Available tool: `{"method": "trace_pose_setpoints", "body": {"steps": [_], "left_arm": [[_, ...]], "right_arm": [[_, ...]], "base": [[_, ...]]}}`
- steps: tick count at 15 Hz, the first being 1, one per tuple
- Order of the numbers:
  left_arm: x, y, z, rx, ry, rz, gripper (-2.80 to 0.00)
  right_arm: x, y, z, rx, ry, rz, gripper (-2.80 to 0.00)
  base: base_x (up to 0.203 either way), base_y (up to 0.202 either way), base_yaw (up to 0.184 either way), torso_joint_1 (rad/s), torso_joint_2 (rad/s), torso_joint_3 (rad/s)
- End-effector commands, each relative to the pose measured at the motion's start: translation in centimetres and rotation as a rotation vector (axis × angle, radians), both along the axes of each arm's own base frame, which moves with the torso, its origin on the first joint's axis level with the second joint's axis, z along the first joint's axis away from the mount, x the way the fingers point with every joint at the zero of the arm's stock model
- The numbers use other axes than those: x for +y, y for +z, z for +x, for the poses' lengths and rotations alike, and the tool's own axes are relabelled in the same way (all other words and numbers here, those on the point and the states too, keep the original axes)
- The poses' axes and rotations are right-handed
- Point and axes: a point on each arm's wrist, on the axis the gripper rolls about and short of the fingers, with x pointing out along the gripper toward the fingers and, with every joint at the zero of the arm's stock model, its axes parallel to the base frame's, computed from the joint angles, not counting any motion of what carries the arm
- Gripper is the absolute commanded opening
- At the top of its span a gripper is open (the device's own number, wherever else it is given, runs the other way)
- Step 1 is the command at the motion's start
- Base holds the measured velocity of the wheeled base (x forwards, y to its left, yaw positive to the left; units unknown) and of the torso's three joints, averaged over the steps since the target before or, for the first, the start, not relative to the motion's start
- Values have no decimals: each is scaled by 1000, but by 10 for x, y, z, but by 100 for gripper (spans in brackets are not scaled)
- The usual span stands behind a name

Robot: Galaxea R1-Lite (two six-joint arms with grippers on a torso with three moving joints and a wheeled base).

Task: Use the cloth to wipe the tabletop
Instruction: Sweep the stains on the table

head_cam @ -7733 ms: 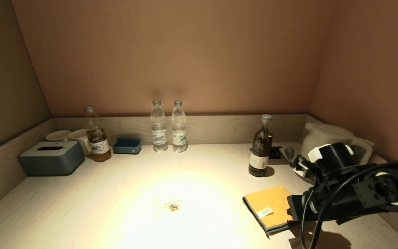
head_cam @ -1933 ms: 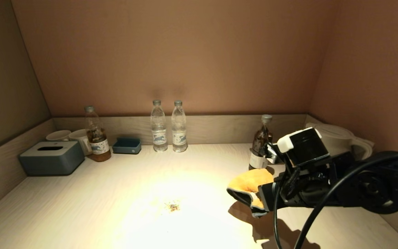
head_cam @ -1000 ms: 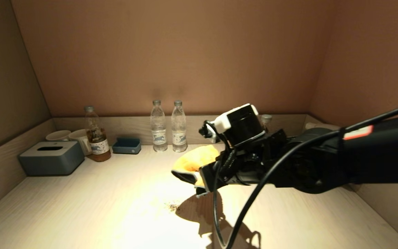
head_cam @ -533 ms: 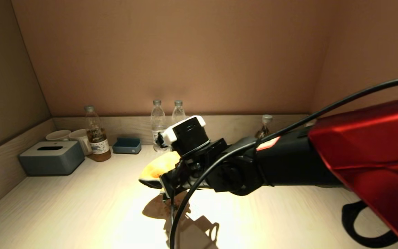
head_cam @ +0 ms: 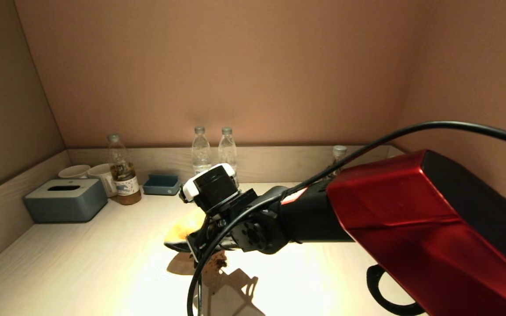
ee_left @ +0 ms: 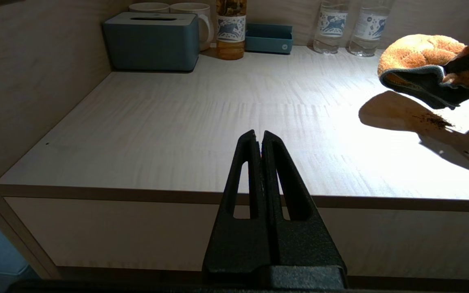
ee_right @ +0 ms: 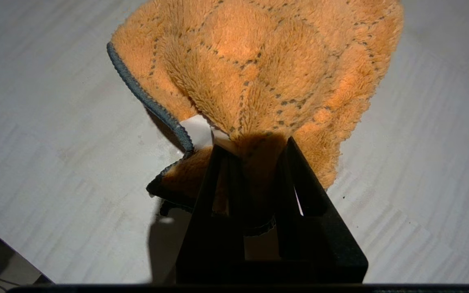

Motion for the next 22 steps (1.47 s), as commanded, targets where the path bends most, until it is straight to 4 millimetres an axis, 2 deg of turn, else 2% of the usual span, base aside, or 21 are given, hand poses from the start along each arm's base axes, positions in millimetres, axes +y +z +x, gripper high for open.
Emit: {"method": "trace_pose_setpoints", "body": {"steps": [1,11,22], "left_arm": [[0,0,0,0,1,-1,-280],[0,0,0,0,1,-1,-280],[0,0,0,0,1,-1,-280]], "right_arm": [[1,-3,0,7,1,-6,-280],[-5,-4,-5,34,-10,-17,-280],[-4,-12,-1,41,-13,-30,-280]], "base": [[0,0,0,0,0,0],[0,0,0,0,0,0],[0,0,0,0,0,0]]}}
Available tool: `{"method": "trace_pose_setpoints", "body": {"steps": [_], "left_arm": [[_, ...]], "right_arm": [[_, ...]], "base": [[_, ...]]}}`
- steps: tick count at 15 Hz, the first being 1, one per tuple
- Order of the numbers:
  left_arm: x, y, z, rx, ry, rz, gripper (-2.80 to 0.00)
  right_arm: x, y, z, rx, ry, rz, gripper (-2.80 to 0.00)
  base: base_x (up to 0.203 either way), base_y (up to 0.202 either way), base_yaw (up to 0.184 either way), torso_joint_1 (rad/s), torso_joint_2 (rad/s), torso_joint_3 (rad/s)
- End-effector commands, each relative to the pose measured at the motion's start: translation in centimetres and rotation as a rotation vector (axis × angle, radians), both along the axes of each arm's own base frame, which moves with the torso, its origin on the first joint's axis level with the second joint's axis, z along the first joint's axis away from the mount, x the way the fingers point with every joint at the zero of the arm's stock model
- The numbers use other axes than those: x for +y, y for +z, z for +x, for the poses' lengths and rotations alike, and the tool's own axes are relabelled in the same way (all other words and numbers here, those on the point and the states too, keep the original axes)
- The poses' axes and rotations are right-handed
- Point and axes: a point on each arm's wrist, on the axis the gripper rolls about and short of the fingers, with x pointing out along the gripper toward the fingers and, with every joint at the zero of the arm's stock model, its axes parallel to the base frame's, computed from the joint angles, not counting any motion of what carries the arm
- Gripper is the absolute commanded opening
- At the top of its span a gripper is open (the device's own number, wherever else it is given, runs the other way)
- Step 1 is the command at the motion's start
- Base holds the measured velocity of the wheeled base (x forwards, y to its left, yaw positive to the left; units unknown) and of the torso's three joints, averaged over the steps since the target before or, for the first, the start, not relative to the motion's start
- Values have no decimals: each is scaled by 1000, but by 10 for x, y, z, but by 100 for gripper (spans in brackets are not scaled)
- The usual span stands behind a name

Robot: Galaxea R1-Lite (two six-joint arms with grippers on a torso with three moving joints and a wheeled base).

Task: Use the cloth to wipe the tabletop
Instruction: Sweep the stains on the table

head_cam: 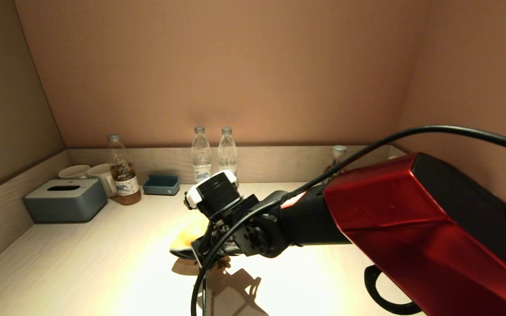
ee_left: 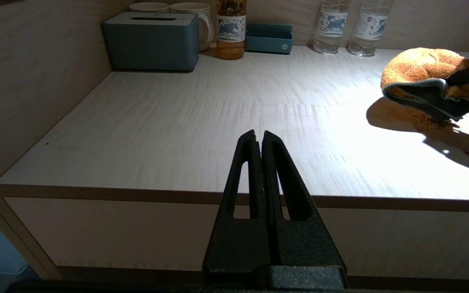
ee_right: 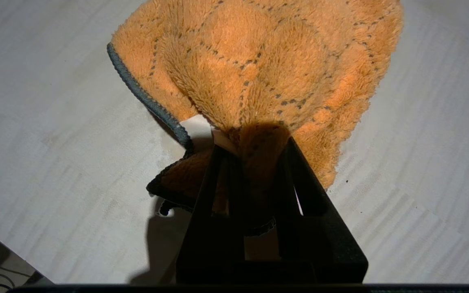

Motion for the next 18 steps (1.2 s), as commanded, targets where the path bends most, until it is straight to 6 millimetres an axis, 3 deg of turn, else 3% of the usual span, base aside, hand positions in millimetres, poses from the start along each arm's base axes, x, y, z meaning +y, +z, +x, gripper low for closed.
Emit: {"method": "trace_pose_setpoints", "body": {"steps": [1,10,12,18], "left_arm": [[0,0,0,0,1,-1,-280],[0,0,0,0,1,-1,-280],[0,0,0,0,1,-1,-280],[0,0,0,0,1,-1,-280]], "right_arm": [[0,-1,0,2,0,-3,-280],[2,-8,1,26,2,-32,-280],[6,-25,4,47,5,-57,-280],[23,-21,20,11,10,-26,-280]], "base": [[0,0,0,0,0,0],[0,0,0,0,0,0],[0,0,0,0,0,0],[0,0,0,0,0,0]]}}
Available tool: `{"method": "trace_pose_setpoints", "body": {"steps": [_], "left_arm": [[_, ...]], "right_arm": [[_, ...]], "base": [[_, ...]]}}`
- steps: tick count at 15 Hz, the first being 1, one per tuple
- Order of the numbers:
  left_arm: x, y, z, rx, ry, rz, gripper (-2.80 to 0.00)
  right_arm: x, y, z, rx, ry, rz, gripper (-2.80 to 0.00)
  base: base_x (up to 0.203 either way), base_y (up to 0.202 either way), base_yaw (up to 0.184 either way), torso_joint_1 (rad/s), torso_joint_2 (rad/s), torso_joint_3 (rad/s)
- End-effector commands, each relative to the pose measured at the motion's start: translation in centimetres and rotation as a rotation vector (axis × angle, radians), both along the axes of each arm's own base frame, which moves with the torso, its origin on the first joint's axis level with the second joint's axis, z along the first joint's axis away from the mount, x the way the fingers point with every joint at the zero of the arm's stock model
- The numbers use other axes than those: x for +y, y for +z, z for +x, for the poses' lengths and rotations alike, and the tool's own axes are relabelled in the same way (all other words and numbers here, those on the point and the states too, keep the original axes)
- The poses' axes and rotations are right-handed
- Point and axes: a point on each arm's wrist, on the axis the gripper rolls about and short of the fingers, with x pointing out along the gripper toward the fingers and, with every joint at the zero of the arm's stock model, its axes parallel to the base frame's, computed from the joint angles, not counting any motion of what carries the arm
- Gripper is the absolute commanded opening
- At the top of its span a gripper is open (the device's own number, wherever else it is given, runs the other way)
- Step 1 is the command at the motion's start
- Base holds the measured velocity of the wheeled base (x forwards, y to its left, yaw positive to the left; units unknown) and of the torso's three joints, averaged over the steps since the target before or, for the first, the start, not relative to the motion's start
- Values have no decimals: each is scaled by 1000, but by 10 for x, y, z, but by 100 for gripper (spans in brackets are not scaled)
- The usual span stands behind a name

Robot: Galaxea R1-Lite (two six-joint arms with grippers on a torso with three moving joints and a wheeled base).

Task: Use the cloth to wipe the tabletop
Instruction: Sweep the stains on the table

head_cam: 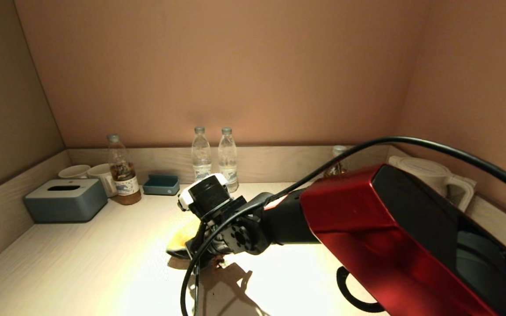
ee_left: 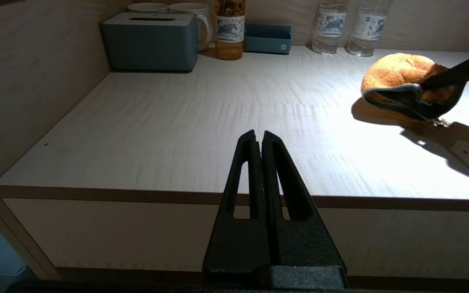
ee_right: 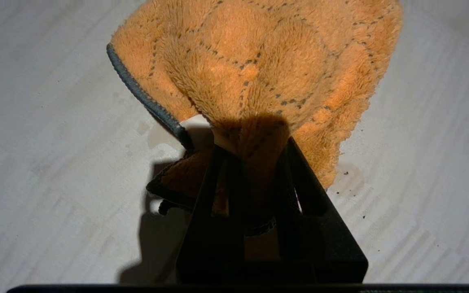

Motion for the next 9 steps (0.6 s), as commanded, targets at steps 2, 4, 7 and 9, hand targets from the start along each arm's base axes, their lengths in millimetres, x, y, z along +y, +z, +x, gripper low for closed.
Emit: {"method": "trace_pose_setpoints", "body": {"steps": [2,4,7,9], "left_arm": [[0,0,0,2,1,-1,-280],[0,0,0,2,1,-1,-280],[0,0,0,2,1,-1,-280],[0,0,0,2,1,-1,-280]], "right_arm": [[12,-4,11,0,2,1,-280],[15,-8,13,10,6,-11,-280],[26,-37,23,30,35,-51,-280],[26,-37,23,30,35,-51,-280]], "base": [[0,0,0,0,0,0],[0,0,0,0,0,0],[0,0,0,0,0,0],[0,0,0,0,0,0]]}}
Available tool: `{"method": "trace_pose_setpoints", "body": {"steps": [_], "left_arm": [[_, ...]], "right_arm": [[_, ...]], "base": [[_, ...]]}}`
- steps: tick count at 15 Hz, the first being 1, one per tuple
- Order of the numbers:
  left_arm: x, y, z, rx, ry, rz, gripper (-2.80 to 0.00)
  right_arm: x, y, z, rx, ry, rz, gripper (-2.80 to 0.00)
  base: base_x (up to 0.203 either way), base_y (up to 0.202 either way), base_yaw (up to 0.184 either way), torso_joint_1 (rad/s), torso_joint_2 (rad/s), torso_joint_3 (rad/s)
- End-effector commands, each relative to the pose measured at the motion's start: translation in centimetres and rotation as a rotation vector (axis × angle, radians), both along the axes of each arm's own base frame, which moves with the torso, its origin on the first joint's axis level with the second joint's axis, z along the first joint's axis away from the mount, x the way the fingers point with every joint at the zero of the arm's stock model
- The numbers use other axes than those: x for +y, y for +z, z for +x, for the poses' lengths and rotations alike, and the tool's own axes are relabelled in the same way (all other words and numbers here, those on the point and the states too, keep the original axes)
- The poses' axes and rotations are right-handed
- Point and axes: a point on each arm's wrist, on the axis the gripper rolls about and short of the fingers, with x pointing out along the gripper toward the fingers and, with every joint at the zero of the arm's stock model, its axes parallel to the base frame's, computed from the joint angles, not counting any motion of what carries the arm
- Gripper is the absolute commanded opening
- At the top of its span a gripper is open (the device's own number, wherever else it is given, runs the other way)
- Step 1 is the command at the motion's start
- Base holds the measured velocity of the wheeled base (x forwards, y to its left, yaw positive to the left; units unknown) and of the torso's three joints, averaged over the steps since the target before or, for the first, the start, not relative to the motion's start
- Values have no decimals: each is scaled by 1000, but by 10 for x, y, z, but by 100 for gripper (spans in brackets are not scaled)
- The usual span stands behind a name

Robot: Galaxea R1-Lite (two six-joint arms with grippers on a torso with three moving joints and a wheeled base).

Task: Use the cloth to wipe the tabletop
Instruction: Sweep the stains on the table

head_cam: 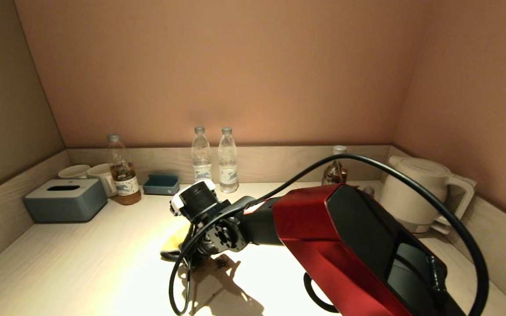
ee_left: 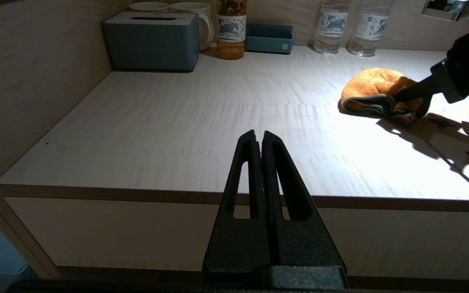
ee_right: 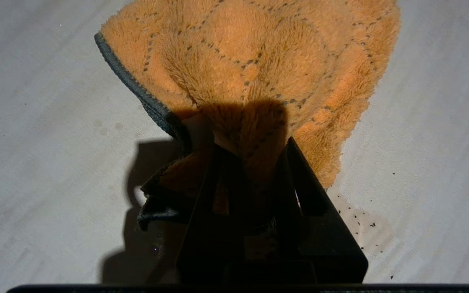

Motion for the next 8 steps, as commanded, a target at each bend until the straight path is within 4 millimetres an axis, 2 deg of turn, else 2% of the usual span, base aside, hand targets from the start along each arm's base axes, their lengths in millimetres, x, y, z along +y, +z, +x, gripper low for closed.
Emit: {"method": "trace_pose_setpoints", "body": {"steps": [1,2,4,8], "left_arm": [[0,0,0,0,1,-1,-280],[0,0,0,0,1,-1,-280],[0,0,0,0,1,-1,-280],[0,0,0,0,1,-1,-280]], "right_arm": [[2,-11,1,15,1,-17,-280],[2,-12,1,15,1,-17,-280],[4,-25,3,51,26,-13,-280],[4,-13,-5,57,27,-3,-280]], "base": [[0,0,0,0,0,0],[0,0,0,0,0,0],[0,0,0,0,0,0],[0,0,0,0,0,0]]}}
